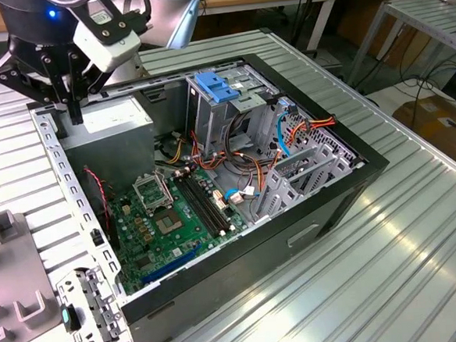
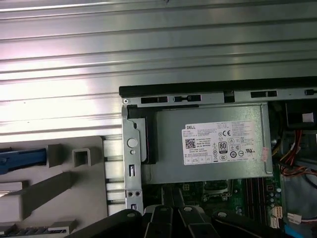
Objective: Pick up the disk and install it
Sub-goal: 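Reach for the disk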
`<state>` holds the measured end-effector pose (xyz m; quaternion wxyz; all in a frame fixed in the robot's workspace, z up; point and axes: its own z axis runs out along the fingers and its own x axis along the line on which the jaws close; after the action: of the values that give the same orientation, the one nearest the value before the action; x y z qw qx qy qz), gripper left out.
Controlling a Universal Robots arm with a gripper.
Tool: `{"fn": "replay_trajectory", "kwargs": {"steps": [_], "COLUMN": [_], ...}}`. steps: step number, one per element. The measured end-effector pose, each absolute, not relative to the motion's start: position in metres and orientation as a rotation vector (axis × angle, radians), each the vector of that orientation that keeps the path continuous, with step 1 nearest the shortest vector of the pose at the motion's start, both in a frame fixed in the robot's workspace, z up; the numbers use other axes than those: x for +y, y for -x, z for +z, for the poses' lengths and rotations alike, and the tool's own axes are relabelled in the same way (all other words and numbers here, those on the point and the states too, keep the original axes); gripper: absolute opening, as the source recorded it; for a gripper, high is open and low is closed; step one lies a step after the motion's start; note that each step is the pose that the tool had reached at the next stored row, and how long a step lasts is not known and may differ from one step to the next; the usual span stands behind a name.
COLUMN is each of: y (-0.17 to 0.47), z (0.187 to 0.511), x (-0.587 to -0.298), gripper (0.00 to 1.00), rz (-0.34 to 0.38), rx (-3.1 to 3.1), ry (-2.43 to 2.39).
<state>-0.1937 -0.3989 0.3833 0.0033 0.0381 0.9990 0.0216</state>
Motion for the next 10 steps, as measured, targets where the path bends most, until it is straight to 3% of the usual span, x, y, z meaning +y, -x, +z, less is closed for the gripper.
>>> {"fn": "replay_trajectory", "kwargs": {"steps": [10], "y": [0.231], "z": [0.383], "x": [-0.393], "gripper": [0.11], "rz": [0.068], "rx": [3.132], "ry": [-0.119]}}
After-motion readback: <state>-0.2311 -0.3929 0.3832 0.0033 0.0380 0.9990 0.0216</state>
